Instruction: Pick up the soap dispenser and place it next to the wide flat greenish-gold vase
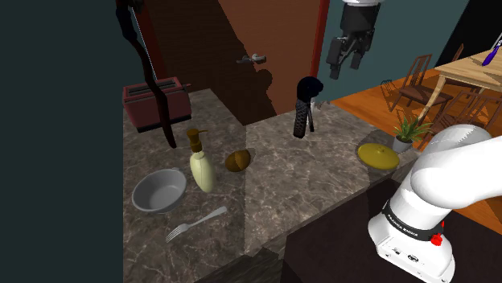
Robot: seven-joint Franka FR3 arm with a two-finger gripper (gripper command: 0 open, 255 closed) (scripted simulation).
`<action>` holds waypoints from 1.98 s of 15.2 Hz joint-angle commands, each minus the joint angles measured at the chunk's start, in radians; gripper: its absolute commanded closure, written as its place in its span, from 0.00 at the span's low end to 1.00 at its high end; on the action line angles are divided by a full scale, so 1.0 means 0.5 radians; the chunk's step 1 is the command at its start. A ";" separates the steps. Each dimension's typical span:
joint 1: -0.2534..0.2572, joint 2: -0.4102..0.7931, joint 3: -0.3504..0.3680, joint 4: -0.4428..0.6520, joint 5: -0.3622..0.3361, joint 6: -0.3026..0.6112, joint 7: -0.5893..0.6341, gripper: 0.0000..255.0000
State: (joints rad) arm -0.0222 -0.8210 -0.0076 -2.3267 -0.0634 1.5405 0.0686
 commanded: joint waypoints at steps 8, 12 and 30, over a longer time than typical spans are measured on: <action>0.083 0.124 0.216 -0.189 0.175 0.418 0.262 0.00; 0.124 0.259 0.348 -0.238 0.252 0.669 0.407 0.00; 0.101 1.316 0.984 0.110 0.039 1.661 1.222 0.00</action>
State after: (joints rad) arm 0.0331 -0.2029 0.4661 -2.2975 -0.0174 2.3504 0.6456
